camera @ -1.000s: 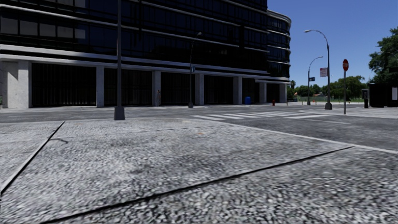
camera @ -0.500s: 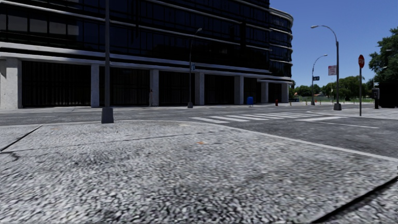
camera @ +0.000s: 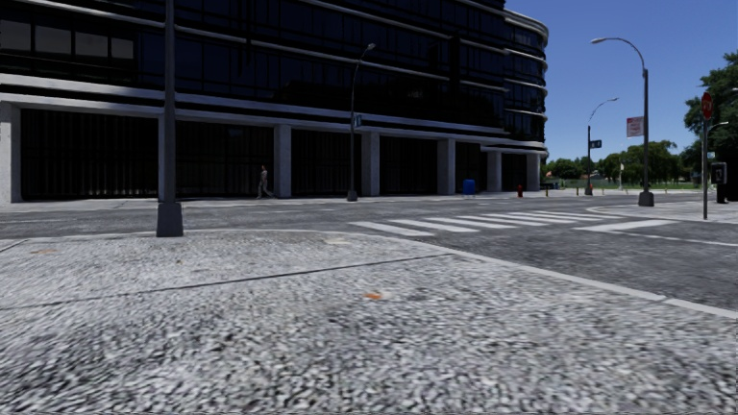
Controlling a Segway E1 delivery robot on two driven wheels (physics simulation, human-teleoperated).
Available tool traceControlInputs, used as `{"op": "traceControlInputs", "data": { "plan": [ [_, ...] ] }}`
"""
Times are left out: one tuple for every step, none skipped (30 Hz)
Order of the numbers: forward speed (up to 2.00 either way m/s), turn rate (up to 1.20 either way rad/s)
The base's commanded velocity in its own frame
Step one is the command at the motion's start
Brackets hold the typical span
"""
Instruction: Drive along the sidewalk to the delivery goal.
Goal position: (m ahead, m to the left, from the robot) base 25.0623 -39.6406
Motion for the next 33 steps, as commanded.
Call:
{"op": "traceControlInputs", "data": {
  "plan": [
    [2.0,0.0],
    [2.0,0.0],
    [2.0,0.0],
    [2.0,0.0],
    [2.0,0.0],
    [2.0,0.0],
    [2.0,0.0],
    [2.0,0.0],
    [2.0,0.0],
    [2.0,0.0],
    [2.0,0.0],
    [2.0,0.0],
    [2.0,0.0],
    [2.0,0.0],
    [2.0,0.0],
    [2.0,0.0],
    [2.0,0.0],
    [2.0,0.0],
    [2.0,0.0],
    [2.0,0.0],
    [2.0,0.0],
    [2.0,0.0],
    [2.0,0.0],
    [2.0,0.0],
    [2.0,0.0],
    [2.0,0.0],
    [2.0,0.0],
    [2.0,0.0],
    [2.0,0.0],
    [2.0,0.0],
    [2.0,0.0],
    [2.0,0.0],
    [2.0,0.0]
  ]
}}
